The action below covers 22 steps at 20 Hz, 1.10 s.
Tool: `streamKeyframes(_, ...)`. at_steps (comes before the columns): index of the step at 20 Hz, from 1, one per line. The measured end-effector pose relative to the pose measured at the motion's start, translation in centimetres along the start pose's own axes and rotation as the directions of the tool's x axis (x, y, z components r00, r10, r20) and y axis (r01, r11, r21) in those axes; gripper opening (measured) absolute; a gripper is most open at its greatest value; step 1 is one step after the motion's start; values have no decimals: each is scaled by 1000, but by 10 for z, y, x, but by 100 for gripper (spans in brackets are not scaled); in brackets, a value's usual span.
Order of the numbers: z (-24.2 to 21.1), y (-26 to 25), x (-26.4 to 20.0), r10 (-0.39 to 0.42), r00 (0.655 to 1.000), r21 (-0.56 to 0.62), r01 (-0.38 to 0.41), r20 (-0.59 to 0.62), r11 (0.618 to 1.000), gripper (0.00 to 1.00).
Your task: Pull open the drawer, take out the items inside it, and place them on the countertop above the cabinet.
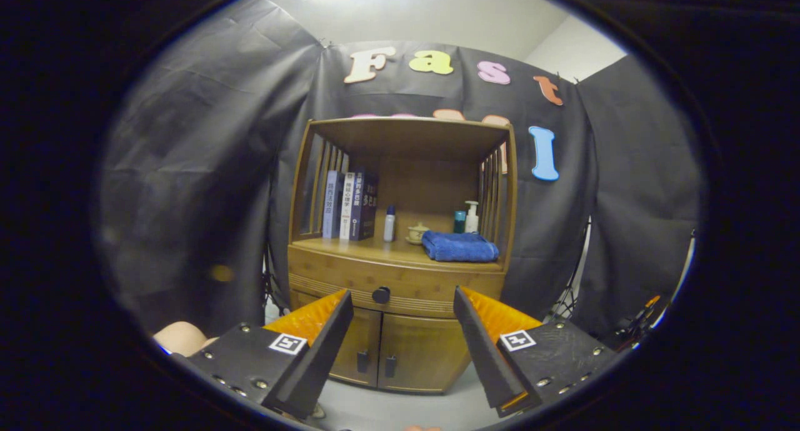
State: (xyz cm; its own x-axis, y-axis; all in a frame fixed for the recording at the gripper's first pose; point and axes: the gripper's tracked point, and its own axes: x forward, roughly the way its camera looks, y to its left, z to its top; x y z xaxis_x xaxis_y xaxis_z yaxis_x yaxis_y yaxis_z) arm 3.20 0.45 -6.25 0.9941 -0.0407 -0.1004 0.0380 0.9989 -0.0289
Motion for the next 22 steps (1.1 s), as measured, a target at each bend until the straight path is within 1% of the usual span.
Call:
streamKeyframes(5,-27,15,57,-20,999,12,21,-38,1000,97)
streamKeyframes(9,-52,35,116,-19,997,6,19,-70,1000,97)
streamKeyframes(10,-57,38,131,-30,997,6,30,-74,1000,97)
streamKeyframes(13,-78,55,176,-28,995,0,28,-95,1000,70)
streamKeyframes(16,-105,70,210,-27,989,4,28,-145,1000,70)
streamKeyframes(19,-132,72,234,-50,979,-5,50,-196,999,70)
streamKeyframes(21,-139,71,248,-56,979,3,57,-197,998,59)
streamKeyframes(22,-142,68,251,-75,977,1,77,-198,997,59)
